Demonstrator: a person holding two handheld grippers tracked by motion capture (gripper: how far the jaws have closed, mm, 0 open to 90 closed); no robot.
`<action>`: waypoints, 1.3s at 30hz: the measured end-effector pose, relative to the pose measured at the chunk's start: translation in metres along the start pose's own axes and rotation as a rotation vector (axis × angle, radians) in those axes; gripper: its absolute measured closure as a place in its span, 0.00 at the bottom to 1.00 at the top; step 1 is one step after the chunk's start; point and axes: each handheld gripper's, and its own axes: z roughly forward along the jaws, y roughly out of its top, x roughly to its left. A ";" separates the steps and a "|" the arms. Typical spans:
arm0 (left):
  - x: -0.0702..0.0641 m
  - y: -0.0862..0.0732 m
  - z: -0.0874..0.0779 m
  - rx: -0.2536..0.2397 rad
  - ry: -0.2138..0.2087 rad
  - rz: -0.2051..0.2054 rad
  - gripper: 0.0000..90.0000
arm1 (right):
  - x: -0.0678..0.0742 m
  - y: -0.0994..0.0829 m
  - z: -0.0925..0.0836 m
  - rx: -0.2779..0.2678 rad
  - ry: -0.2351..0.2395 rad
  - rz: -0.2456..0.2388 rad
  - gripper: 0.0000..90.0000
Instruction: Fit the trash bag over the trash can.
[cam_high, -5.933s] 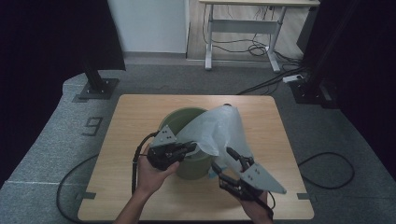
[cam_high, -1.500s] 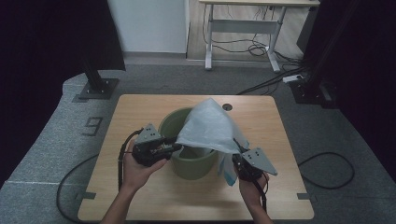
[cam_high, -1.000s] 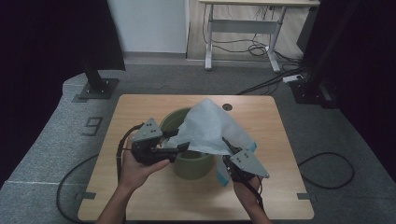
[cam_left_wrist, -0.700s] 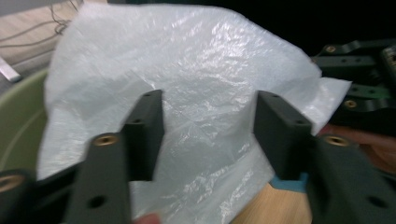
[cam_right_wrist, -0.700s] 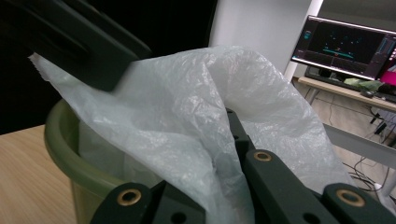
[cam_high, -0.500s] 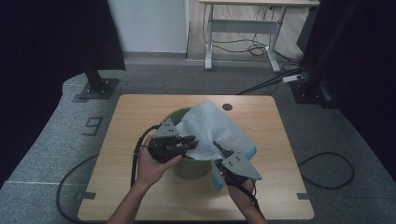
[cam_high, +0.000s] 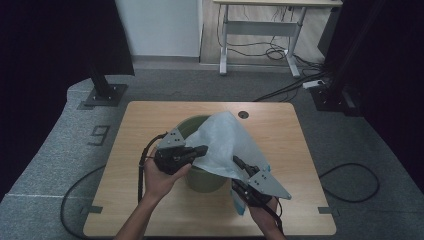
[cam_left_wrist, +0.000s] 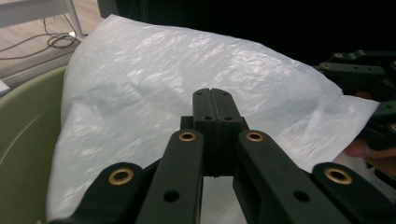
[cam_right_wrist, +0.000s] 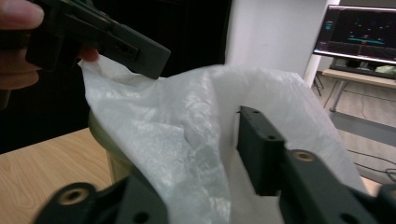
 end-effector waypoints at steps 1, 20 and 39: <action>0.000 0.000 0.000 0.000 0.000 0.000 0.99 | 0.000 0.000 0.000 0.000 0.000 0.000 0.70; -0.007 -0.003 0.007 0.050 -0.063 -0.046 0.28 | -0.002 0.006 0.004 -0.016 -0.007 -0.011 0.99; -0.010 -0.010 0.028 0.111 -0.144 -0.033 0.74 | 0.008 0.011 0.009 -0.036 0.046 -0.010 0.99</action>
